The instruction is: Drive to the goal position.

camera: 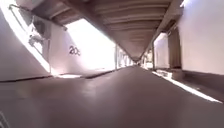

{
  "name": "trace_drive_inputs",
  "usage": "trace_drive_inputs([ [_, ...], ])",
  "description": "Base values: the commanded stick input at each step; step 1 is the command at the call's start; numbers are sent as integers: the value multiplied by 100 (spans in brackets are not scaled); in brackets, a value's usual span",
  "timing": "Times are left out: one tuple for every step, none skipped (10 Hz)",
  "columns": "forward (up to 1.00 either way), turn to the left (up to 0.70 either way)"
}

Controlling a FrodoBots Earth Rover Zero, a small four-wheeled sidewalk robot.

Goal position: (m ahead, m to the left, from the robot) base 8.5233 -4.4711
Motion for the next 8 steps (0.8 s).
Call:
trace_drive_inputs([
  [70, 0],
  [70, 0],
  [70, 0],
  [70, 0],
  [70, 0],
  [70, 0],
  [70, 0],
  [70, 0],
])
